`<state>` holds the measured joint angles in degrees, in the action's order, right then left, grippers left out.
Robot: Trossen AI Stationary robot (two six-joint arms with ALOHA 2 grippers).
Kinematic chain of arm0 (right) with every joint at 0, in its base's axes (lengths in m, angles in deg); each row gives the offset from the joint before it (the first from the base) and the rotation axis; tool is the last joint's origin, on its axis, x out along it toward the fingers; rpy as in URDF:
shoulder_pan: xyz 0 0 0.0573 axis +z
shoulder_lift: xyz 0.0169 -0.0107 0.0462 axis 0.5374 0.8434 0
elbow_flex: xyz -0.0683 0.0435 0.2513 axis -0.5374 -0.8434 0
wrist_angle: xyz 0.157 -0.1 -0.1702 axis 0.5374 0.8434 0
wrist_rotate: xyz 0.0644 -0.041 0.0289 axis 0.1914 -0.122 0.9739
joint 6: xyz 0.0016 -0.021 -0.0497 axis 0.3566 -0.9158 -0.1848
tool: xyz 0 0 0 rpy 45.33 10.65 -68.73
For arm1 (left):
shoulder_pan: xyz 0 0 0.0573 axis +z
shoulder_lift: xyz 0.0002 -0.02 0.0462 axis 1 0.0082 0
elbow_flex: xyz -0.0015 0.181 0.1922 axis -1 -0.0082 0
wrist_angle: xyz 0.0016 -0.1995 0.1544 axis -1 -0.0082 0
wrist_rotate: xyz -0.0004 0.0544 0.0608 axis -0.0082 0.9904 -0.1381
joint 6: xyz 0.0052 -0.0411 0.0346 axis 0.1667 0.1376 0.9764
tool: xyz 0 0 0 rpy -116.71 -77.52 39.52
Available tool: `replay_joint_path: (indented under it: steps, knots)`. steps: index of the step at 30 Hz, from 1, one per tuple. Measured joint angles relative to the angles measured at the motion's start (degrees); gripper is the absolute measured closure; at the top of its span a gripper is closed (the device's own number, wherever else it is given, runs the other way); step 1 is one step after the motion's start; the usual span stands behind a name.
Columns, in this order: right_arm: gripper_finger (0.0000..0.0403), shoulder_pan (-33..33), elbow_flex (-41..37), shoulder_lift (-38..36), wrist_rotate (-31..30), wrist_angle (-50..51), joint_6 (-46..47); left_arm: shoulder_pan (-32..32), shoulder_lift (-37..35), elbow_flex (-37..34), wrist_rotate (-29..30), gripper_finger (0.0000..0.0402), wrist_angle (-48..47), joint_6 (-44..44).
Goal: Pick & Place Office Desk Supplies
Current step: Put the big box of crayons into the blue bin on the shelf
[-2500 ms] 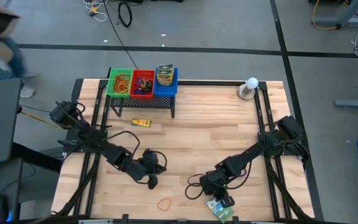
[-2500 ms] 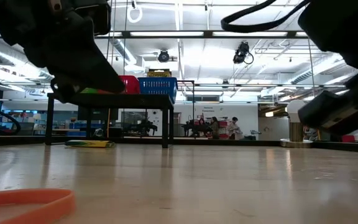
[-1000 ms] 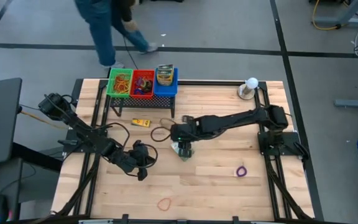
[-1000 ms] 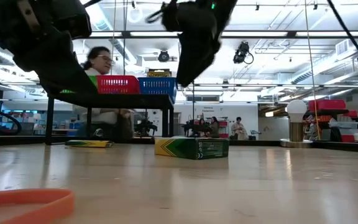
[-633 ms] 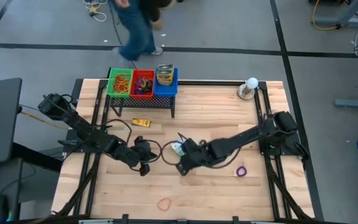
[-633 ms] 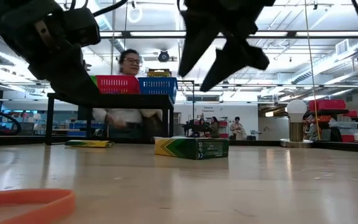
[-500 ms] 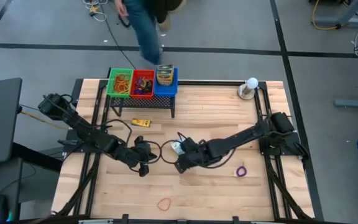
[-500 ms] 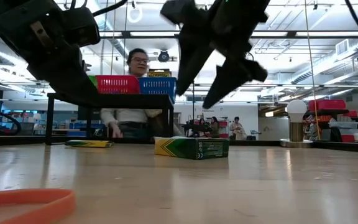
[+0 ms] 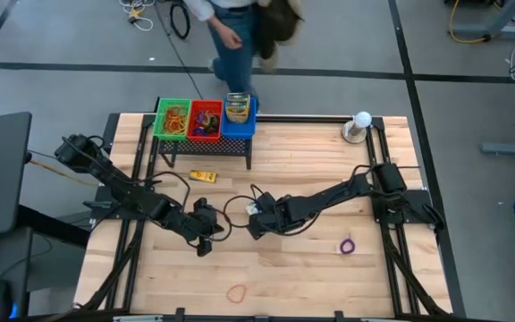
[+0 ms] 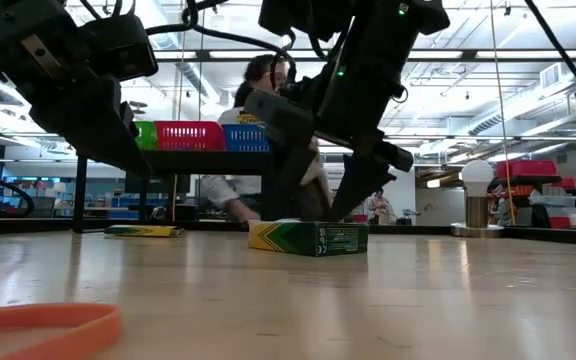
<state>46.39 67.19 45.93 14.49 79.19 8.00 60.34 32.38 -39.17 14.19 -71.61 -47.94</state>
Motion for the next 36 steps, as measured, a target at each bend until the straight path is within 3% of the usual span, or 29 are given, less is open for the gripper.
replay_joint_path:
  steps: [12,36]
  knots:
    - [0.0013,0.15,0.21,0.37,-1.46,1.29,0.32,2.06,-0.81,0.00,-0.63,0.0395,-0.87,0.74]
    - [0.0013,0.08,1.84,0.15,2.07,4.55,2.61,7.75,-4.75,0.02,-4.24,0.0395,-1.79,5.63]
